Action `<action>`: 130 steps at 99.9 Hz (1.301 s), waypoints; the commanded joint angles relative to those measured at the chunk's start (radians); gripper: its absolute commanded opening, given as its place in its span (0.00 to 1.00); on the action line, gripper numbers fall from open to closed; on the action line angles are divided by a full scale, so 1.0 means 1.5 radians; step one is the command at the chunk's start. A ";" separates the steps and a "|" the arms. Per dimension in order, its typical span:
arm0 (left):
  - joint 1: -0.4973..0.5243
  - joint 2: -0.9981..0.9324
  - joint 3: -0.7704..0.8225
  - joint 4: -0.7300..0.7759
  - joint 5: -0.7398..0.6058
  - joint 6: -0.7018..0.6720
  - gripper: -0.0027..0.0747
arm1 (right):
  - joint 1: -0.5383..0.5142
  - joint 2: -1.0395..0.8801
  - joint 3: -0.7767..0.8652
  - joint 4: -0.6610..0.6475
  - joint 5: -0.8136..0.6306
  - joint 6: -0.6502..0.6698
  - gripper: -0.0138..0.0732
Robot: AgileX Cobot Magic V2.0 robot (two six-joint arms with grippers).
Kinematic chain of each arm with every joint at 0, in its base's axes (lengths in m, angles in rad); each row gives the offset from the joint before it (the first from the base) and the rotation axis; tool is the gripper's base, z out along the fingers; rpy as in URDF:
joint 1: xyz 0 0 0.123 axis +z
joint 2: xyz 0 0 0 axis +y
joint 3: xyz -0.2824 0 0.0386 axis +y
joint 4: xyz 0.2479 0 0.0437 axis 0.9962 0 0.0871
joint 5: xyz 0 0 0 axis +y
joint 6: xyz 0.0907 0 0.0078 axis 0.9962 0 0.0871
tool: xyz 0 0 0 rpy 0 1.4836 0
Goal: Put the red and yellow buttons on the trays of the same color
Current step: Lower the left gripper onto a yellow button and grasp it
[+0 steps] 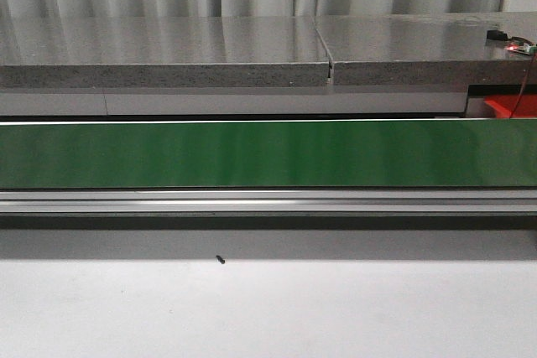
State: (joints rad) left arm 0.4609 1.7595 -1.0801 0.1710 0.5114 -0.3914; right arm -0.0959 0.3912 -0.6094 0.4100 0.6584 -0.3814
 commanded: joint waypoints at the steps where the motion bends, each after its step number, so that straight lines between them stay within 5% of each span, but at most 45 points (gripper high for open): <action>1: -0.002 -0.028 -0.021 0.009 -0.034 0.000 0.79 | 0.000 0.003 -0.015 0.014 -0.042 -0.003 0.08; 108: 0.002 0.011 -0.023 0.014 -0.069 0.000 0.79 | 0.000 0.003 -0.015 0.014 -0.042 -0.003 0.08; 120: 0.002 0.011 -0.023 0.014 -0.069 0.000 0.75 | 0.000 0.003 -0.015 0.014 -0.042 -0.003 0.08; 130: 0.002 0.011 -0.023 0.014 -0.069 0.000 0.60 | 0.000 0.003 -0.015 0.014 -0.042 -0.003 0.08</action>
State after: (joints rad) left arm 0.4609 1.8191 -1.0854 0.1878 0.4487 -0.3914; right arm -0.0959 0.3912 -0.6094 0.4100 0.6584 -0.3814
